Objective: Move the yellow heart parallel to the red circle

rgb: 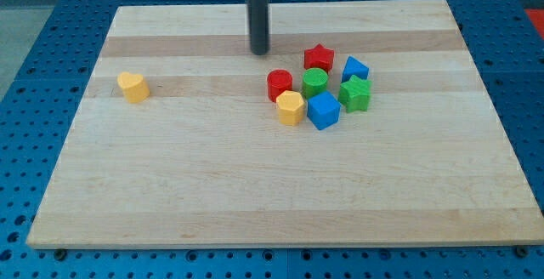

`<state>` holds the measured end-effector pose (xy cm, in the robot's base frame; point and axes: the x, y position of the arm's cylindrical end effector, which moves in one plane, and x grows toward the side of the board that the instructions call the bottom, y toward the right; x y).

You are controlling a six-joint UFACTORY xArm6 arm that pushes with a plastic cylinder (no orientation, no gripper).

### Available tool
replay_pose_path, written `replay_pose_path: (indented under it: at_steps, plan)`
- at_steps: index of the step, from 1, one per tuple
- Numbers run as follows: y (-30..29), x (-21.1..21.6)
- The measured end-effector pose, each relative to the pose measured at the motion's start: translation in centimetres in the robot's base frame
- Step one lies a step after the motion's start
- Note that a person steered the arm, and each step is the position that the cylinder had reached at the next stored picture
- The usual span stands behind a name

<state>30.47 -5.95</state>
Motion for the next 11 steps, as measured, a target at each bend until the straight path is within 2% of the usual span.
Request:
replay_pose_path:
  at_steps: [3,6,8,10,11]
  plan:
    - [-14.7,0.0]
    - [-21.9,5.8]
    - [-22.5,8.9]
    - [-16.5,9.6]
    - [-15.0,11.6]
